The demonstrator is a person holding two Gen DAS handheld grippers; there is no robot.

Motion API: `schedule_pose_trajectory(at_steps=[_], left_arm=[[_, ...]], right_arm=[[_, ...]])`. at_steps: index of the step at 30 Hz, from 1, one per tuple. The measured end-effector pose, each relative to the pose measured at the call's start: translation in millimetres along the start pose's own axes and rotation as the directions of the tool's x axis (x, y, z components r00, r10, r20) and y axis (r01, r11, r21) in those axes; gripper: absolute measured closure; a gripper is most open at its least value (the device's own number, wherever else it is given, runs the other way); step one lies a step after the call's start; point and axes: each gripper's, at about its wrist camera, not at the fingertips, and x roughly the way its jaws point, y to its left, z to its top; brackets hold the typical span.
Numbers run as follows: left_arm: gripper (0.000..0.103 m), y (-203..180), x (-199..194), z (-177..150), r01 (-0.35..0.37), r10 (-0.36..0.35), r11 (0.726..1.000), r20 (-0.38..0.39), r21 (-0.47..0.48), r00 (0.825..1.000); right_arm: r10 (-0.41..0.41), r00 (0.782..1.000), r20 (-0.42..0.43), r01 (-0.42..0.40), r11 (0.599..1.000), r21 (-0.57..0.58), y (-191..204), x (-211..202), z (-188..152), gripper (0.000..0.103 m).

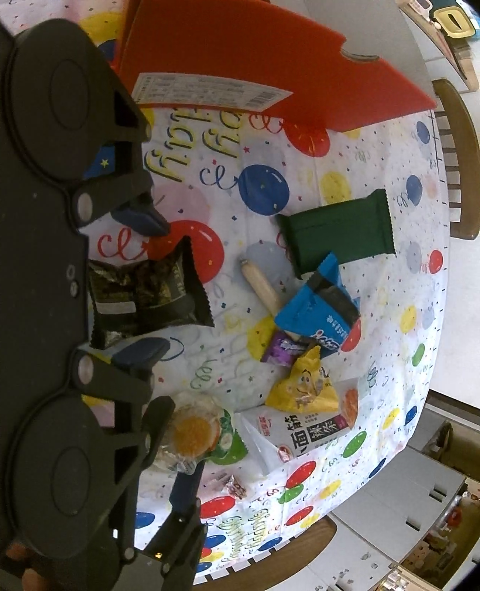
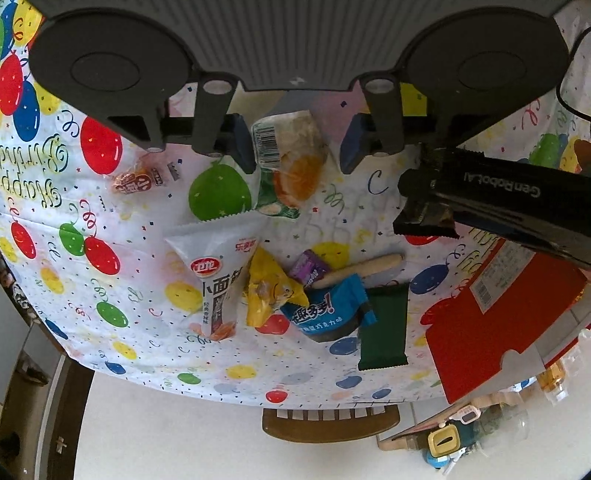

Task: Organize snacks
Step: 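Grasp the dark wrapped snack with the left tool while the right tool grasps the clear orange bag, then carry both snacks over the box and open both tools to release them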

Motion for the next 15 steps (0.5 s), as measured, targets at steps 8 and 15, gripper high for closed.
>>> schedule_pose_trajectory(at_steps=[8, 15], left_arm=[[0.067, -4.7, -2.2, -2.4, 0.002, -0.002, 0.999, 0.01, 0.041, 1.0], [0.067, -0.2, -4.1, -3.0, 0.005, -0.005, 1.0, 0.002, 0.029, 1.0]], right_arm=[[0.0, 1.0, 0.009, 0.0, 0.999, 0.045, -3.8, -4.4, 0.4, 0.066], [-0.008, 1.0, 0.009, 0.007, 0.998, 0.055, -1.1, -10.0, 0.2, 0.067]])
